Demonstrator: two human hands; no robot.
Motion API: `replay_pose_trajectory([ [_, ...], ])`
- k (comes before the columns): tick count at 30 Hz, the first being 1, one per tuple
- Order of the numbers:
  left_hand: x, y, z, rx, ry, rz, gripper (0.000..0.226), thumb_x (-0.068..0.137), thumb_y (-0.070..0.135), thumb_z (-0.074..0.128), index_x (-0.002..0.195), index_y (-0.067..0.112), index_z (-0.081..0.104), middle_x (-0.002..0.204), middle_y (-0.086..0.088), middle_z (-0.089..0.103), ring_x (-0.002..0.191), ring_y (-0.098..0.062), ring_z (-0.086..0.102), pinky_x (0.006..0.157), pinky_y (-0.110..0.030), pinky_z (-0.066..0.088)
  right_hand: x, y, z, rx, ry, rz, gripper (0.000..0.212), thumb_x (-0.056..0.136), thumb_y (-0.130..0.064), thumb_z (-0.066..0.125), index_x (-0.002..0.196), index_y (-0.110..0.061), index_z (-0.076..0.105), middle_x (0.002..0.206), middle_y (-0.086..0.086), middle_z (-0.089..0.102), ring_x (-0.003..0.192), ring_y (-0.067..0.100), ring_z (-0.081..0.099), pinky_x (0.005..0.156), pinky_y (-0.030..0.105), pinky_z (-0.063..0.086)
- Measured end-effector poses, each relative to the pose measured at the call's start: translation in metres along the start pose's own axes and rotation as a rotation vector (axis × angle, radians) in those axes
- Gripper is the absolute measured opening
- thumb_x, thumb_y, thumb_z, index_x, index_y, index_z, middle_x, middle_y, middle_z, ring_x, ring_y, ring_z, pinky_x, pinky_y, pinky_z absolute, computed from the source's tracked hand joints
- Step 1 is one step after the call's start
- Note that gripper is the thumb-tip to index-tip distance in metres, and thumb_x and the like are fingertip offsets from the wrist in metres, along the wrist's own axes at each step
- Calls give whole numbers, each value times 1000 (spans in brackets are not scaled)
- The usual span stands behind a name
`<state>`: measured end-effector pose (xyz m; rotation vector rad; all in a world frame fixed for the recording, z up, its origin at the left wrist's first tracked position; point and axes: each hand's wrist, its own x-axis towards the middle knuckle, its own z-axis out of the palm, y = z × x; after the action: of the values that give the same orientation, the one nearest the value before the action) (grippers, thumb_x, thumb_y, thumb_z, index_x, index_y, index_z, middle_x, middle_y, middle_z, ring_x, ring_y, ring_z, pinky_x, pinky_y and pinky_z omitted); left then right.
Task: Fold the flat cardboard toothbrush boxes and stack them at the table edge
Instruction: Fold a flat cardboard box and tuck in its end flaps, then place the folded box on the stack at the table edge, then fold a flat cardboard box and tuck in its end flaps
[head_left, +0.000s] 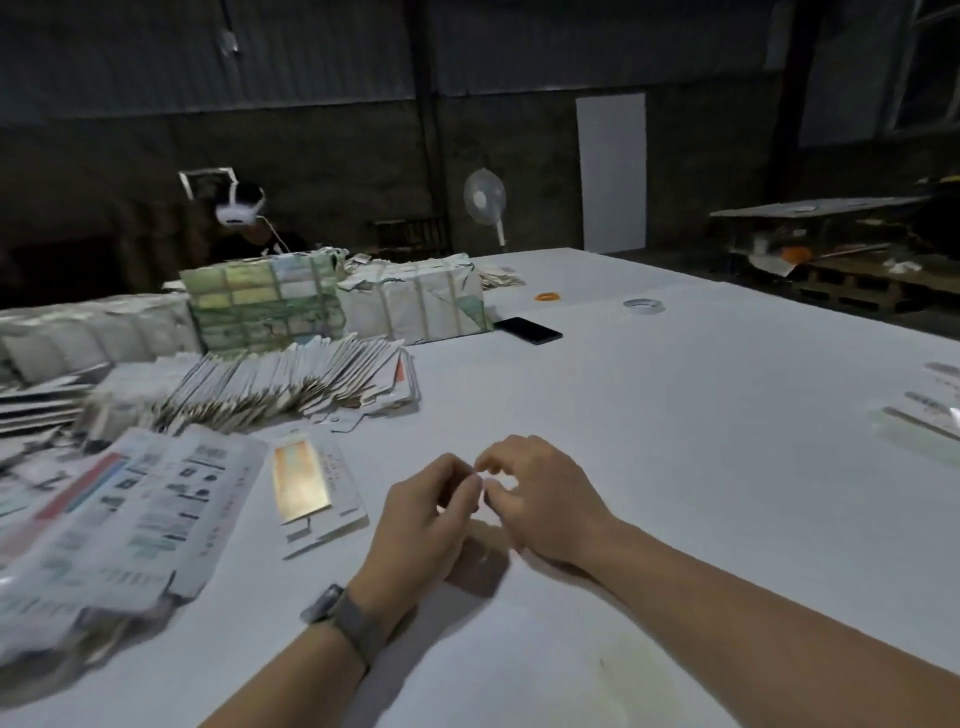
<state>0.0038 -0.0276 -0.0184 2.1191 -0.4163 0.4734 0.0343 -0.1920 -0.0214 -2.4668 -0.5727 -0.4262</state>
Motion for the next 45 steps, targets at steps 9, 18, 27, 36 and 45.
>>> replay_pose_trajectory([
  [9, 14, -37, -40, 834, 23, -309, 42, 101, 51, 40, 143, 41, 42, 156, 3, 36, 147, -34, 21, 115, -54, 22, 4, -3, 6, 59, -43, -113, 17, 90, -20, 61, 103, -27, 70, 95, -17, 61, 97, 7, 52, 88, 35, 47],
  [18, 13, -47, -54, 760, -80, -370, 27, 103, 35, 43, 121, 24, 59, 132, 4, 57, 113, -27, 56, 94, -48, 50, 3, -3, 3, 116, -28, -69, 17, 93, -20, 59, 104, -26, 69, 92, -18, 59, 98, 9, 52, 89, 35, 46],
  [27, 8, -11, -41, 653, 37, -66, 73, 73, -19, 41, 133, 20, 57, 149, -3, 50, 128, -29, 51, 88, -34, 40, 4, -2, 4, 182, -30, -37, 17, 92, -21, 58, 106, -28, 68, 87, -20, 58, 94, 8, 53, 89, 36, 48],
  [36, -18, 24, 6, 141, -179, 285, 73, 73, -8, 36, 134, 25, 57, 153, 5, 47, 138, -8, 48, 113, -26, 41, 15, -5, -4, 1022, 167, 468, 37, 101, -30, 53, 137, -23, 50, 97, 8, 73, 79, 16, 72, 65, 32, 60],
  [45, -8, 15, 3, -257, 183, -121, 20, 92, 36, 57, 111, 30, 54, 113, 5, 63, 104, -4, 65, 77, -24, 57, 6, -17, -9, 968, 73, 426, 24, 103, -16, 45, 111, -34, 60, 83, -2, 76, 70, 21, 75, 60, 31, 59],
])
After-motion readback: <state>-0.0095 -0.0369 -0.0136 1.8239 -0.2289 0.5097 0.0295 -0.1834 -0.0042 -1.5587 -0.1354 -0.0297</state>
